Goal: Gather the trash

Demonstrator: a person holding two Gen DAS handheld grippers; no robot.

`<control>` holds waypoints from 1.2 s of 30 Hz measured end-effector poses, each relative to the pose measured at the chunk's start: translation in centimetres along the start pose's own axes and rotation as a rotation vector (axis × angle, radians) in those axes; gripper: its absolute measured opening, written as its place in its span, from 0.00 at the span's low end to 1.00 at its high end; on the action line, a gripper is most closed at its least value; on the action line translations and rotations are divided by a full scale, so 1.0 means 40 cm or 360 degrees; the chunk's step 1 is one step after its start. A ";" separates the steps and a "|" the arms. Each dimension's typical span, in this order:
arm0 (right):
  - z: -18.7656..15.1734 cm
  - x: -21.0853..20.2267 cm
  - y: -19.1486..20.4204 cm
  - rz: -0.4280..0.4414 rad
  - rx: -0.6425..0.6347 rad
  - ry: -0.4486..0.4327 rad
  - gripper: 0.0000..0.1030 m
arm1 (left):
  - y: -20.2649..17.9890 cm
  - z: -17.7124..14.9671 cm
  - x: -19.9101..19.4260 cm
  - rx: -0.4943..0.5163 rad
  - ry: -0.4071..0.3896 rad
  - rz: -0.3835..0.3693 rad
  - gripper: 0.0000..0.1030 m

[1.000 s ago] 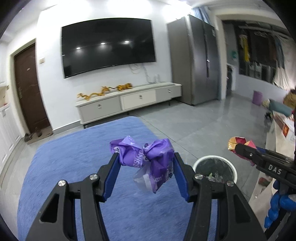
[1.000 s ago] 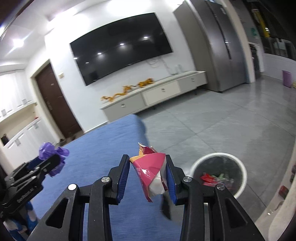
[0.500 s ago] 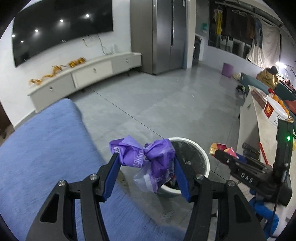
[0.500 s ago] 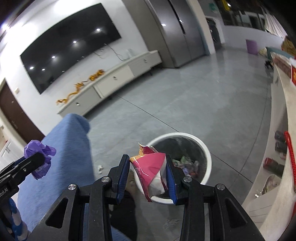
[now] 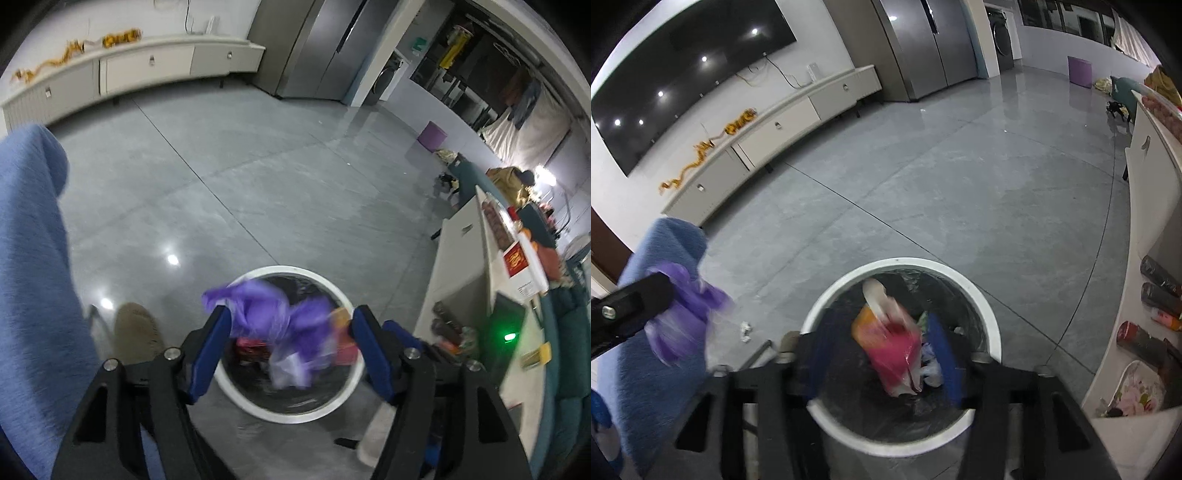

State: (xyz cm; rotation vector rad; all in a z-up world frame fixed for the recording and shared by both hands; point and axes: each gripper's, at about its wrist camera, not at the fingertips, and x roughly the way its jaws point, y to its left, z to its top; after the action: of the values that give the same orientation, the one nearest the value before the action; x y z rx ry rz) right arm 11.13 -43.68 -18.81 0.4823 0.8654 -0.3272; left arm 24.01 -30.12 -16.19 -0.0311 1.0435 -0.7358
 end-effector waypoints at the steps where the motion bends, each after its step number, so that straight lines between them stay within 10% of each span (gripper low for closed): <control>1: 0.001 0.009 -0.002 -0.0020 -0.0001 0.0015 0.58 | 0.001 0.004 0.008 -0.0009 0.0008 -0.0008 0.67; 13: -0.042 -0.124 0.047 -0.0104 -0.0088 -0.0084 0.61 | 0.006 -0.084 -0.179 0.0043 -0.0294 0.0318 0.68; 29: -0.203 -0.429 0.350 0.0073 -0.0427 -0.0370 0.78 | 0.092 -0.327 -0.601 0.0096 -0.0699 0.0727 0.70; 36: -0.268 -0.480 0.417 0.0035 -0.0490 -0.0444 0.89 | 0.150 -0.417 -0.725 0.0035 -0.0825 0.0810 0.88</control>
State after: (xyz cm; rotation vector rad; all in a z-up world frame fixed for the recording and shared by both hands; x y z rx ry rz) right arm 0.23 -22.36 -5.09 0.1544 0.6238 -0.2285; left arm 5.61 -3.93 -4.71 0.0592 0.5097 -0.2484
